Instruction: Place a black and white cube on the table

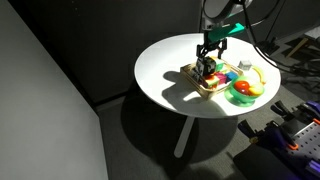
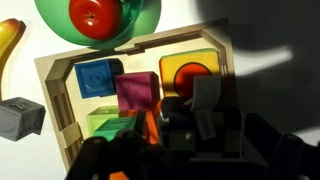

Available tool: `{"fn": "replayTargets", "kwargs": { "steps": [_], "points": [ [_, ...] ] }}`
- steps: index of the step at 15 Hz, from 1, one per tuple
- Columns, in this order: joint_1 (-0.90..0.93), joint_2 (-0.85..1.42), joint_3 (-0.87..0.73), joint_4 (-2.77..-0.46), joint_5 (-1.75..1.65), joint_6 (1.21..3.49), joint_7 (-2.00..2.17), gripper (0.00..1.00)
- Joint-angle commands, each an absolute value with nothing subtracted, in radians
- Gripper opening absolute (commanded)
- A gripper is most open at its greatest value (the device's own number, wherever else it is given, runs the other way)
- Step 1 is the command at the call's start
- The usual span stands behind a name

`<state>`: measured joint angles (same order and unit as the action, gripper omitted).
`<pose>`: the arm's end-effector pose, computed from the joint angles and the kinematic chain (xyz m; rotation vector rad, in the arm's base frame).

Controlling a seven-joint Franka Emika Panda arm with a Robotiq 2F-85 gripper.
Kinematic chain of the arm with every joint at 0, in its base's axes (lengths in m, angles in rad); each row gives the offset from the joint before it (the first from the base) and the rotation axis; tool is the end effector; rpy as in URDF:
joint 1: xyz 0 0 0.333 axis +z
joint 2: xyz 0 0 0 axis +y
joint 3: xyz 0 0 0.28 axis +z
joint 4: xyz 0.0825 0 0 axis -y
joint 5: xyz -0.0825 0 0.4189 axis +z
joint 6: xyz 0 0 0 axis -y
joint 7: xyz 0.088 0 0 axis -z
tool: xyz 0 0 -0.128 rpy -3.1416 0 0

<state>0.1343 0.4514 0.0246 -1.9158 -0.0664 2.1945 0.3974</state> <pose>0.6059 0.0938 0.1661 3.0325 -0.2990 -0.2365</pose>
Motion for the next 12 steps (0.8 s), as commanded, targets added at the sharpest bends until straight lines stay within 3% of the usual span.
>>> {"fn": "replayTargets", "kwargs": {
  "steps": [1, 6, 7, 9, 12],
  "points": [
    [0.151, 0.485, 0.008, -1.865, -0.069, 2.162, 0.405, 1.00],
    [0.156, 0.504, -0.004, -1.850, -0.073, 2.158, 0.417, 0.97],
    [0.156, 0.506, -0.004, -1.847, -0.072, 2.153, 0.413, 0.74],
    [0.156, 0.499, -0.003, -1.852, -0.071, 2.151, 0.403, 0.69],
    [0.161, 0.475, 0.004, -1.874, -0.072, 2.148, 0.393, 0.45]
  ]
}}
